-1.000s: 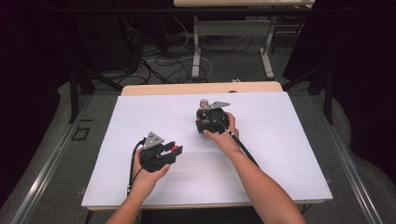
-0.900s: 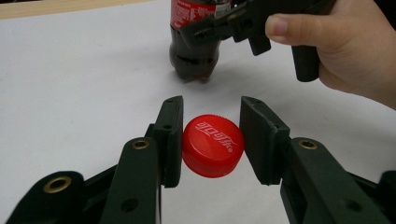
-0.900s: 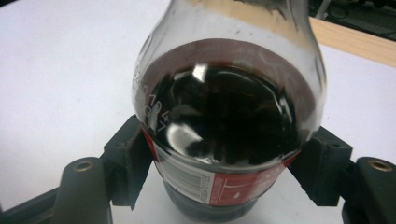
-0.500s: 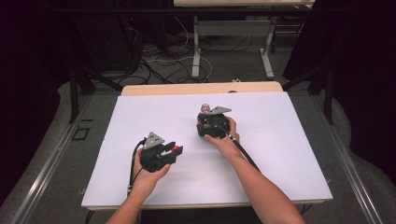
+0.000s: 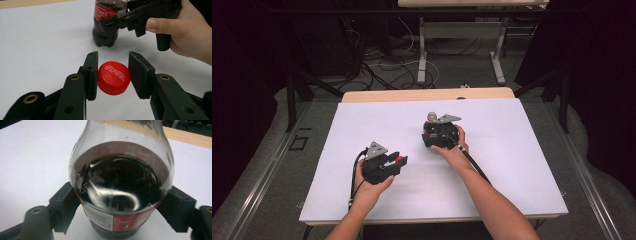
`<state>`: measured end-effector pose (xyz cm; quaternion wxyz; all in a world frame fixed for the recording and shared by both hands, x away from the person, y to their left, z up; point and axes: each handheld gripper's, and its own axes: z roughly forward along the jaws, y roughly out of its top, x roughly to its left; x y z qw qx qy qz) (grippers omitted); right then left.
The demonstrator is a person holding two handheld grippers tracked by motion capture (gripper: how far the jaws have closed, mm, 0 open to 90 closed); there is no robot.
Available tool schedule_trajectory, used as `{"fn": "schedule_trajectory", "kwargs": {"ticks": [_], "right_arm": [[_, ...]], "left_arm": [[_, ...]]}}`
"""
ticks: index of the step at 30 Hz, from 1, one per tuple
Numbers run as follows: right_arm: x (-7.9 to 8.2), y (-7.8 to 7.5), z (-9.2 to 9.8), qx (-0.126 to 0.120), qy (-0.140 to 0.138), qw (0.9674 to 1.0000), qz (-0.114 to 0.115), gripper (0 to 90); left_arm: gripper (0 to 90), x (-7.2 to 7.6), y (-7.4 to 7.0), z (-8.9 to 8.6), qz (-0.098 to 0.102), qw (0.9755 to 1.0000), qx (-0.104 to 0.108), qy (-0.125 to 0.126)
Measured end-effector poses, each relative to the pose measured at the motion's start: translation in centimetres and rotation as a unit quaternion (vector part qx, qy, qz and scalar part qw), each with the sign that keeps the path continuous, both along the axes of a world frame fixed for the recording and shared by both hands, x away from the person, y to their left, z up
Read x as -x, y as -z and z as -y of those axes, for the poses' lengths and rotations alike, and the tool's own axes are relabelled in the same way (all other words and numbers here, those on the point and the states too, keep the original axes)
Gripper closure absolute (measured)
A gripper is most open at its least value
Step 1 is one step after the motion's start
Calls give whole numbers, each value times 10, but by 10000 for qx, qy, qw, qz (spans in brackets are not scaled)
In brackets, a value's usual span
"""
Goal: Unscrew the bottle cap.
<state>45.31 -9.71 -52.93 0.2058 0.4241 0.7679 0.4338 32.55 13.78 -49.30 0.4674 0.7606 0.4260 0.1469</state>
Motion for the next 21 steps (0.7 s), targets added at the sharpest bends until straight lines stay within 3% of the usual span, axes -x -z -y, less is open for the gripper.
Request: {"fn": "schedule_trajectory", "kwargs": {"ticks": [11, 17, 21], "right_arm": [[8, -5, 6, -140, 5, 9998, -122, 96], [14, -8, 13, -139, -67, 9999, -61, 0], [21, -13, 18, -82, -35, 10000, 26, 0]], "left_arm": [[611, -2, 2, 2, -70, 10000, -51, 46], [611, -2, 4, 4, -63, 10000, 14, -4], [611, -2, 4, 4, -55, 10000, -57, 39]]}}
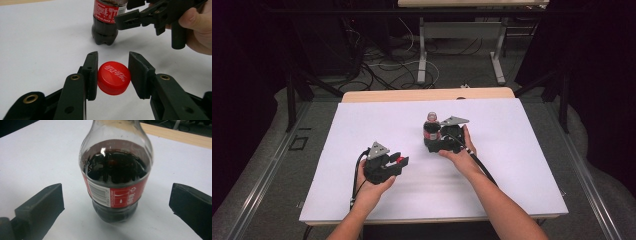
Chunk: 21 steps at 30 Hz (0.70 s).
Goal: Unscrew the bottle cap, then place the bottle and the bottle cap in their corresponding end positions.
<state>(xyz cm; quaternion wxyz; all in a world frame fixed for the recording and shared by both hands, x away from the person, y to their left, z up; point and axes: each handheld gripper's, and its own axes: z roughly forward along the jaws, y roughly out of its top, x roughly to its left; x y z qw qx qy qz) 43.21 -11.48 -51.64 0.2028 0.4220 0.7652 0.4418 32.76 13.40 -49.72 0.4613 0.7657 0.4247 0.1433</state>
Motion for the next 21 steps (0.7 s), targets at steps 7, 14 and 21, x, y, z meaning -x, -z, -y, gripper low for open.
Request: {"fn": "schedule_trajectory", "kwargs": {"ticks": [7, 14, 21], "right_arm": [[12, -9, 8, -42, -6, 10000, 74, 0], [31, -19, 25, -106, -52, 9998, 146, 0], [49, -24, 44, 30, -68, 9994, 330, 0]], "left_arm": [[610, -1, 0, 4, -18, 10000, -23, 73], [611, -5, 2, 17, 13, 9998, -47, 188], [611, -11, 9, 39, -78, 9990, -87, 429]]}}
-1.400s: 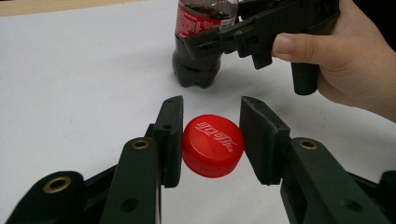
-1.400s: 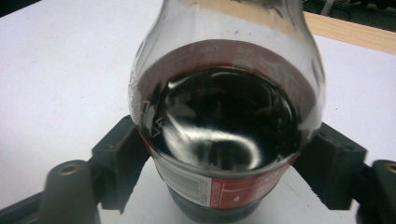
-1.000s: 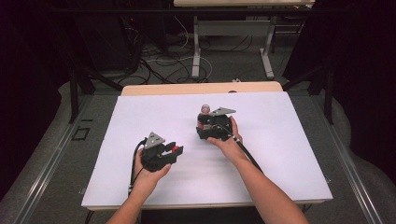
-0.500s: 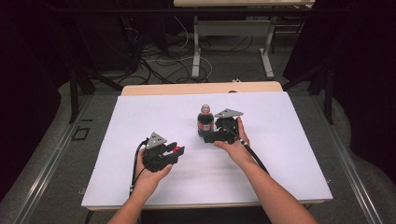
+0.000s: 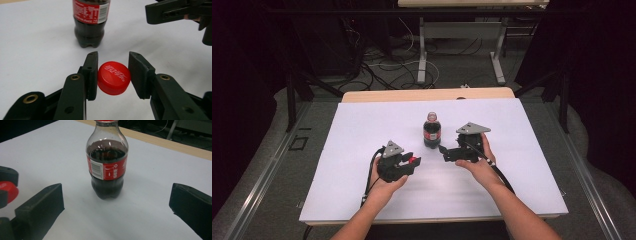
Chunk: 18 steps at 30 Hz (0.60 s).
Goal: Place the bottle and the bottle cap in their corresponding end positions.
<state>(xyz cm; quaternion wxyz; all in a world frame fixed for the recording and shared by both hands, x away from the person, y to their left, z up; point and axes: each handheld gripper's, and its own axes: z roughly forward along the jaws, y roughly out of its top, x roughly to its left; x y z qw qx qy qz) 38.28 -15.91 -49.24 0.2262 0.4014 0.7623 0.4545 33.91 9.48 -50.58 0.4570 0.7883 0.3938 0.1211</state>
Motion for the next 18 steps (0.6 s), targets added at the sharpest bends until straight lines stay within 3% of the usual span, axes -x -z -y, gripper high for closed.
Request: {"fn": "schedule_trajectory", "kwargs": {"ticks": [7, 8, 12, 18], "right_arm": [[13, 2, 17, -75, 139, 9998, 95, 0], [15, 2, 20, -129, 151, 9998, 29, 0], [20, 6, 33, -221, 247, 9994, 18, 0], [29, 9, 52, -150, 414, 9990, 56, 0]], "left_arm": [[611, -5, 13, 23, -36, 9999, 65, 117], [611, -5, 15, 26, -57, 9999, 71, 141], [611, -4, 24, 36, -127, 9996, 3, 264], [611, -1, 41, 46, -160, 9991, -138, 369]]}}
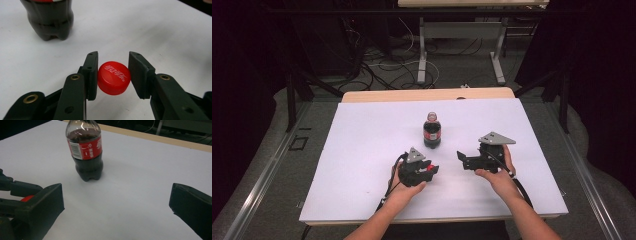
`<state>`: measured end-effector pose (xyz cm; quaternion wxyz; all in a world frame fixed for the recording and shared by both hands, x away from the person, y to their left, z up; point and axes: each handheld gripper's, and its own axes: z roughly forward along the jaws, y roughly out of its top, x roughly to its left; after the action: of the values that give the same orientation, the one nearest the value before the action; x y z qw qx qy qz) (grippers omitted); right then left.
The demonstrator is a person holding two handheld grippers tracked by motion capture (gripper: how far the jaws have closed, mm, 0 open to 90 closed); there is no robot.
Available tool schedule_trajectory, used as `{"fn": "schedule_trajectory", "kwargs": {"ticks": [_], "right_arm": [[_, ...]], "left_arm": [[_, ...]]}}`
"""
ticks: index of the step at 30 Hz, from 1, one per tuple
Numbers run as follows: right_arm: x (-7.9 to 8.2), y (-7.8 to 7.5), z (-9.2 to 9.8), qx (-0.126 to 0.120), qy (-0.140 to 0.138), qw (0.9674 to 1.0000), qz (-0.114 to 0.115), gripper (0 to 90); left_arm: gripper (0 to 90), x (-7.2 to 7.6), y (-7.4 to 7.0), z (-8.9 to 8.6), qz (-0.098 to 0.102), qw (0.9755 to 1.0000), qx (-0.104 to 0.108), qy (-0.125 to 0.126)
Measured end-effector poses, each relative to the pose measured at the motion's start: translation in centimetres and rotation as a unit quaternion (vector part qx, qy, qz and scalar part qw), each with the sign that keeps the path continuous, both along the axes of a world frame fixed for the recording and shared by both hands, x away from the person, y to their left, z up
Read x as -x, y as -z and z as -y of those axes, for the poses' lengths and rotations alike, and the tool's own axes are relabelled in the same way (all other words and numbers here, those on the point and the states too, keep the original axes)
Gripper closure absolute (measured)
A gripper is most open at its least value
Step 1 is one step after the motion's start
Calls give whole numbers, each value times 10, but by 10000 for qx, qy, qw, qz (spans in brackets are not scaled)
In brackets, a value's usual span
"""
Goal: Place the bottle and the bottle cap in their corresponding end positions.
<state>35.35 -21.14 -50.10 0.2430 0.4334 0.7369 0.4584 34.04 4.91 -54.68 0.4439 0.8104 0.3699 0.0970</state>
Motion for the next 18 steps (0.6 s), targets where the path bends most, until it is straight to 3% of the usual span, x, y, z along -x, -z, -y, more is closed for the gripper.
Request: {"fn": "schedule_trajectory", "kwargs": {"ticks": [9, 14, 18], "right_arm": [[1, 13, 14, -65, 254, 9996, -56, 0], [0, 15, 13, -94, 216, 9996, -135, 0], [-1, 15, 12, -115, 205, 9996, -146, 0]], "left_arm": [[610, -4, 17, 7, -42, 9998, -212, 12], [605, -5, 18, 7, 34, 9994, -331, -20], [560, -5, 18, 7, -67, 9996, -288, -48]]}}
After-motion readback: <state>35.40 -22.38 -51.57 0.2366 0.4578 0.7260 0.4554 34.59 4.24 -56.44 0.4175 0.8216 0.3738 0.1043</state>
